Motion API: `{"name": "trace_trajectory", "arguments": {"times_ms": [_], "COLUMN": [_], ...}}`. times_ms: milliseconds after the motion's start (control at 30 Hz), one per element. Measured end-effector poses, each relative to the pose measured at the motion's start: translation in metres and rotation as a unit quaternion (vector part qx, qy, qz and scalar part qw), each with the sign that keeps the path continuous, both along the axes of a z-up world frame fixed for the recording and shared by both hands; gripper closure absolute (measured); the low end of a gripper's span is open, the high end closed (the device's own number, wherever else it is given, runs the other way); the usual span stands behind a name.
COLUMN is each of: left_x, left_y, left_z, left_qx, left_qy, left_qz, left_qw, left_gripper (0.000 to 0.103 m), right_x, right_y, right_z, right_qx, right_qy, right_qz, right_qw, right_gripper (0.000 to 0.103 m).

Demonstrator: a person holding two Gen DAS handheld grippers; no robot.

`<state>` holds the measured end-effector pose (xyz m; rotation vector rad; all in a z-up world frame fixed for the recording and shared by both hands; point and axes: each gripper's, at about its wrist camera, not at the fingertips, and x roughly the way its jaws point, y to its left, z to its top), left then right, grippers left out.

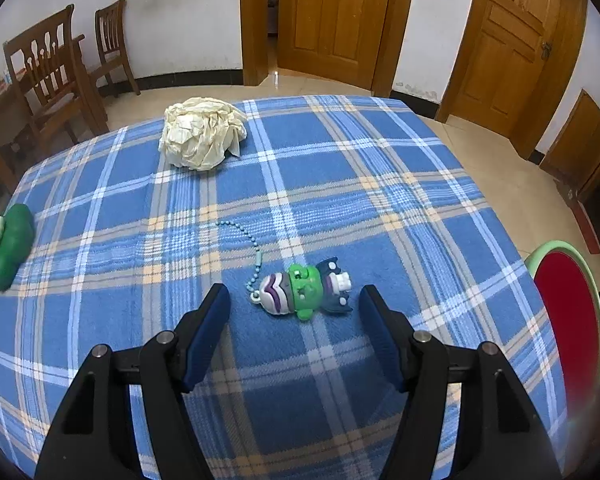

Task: Collect trash
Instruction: 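Withdraw both tools to the table, left gripper moving toward the green toy figure, then grasp the green toy figure with the left gripper while the right tool approaches the crumpled paper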

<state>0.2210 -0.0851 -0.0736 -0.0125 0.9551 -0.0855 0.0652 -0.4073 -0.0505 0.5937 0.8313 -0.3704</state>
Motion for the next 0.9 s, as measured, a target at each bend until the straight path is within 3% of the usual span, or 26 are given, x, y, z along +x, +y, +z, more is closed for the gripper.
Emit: {"name": "trace_trajectory", "arguments": {"times_ms": [133, 533, 900], "left_x": [-0.001, -0.008, -0.005], "left_y": [0.000, 0.032, 0.108], "left_z": [0.001, 0.011, 0.021], "left_qx": [0.003, -0.024, -0.021], "left_qy": [-0.011, -0.023, -0.043], "left_qz": [-0.005, 0.009, 0.088], "left_qw": [0.9999, 0.9994, 0.9950], "left_gripper": [0.052, 0.053, 0.053], "right_x": [0.003, 0.024, 0.076], "right_y": [0.004, 0.034, 0.101], "right_z": [0.001, 0.022, 0.057], "right_qx": [-0.002, -0.034, -0.054], "right_qy": [0.002, -0.002, -0.024], "right_qz": [0.003, 0.040, 0.130], "right_qw": [1.000, 0.999, 0.990], "right_gripper": [0.054, 0.054, 0.054]}}
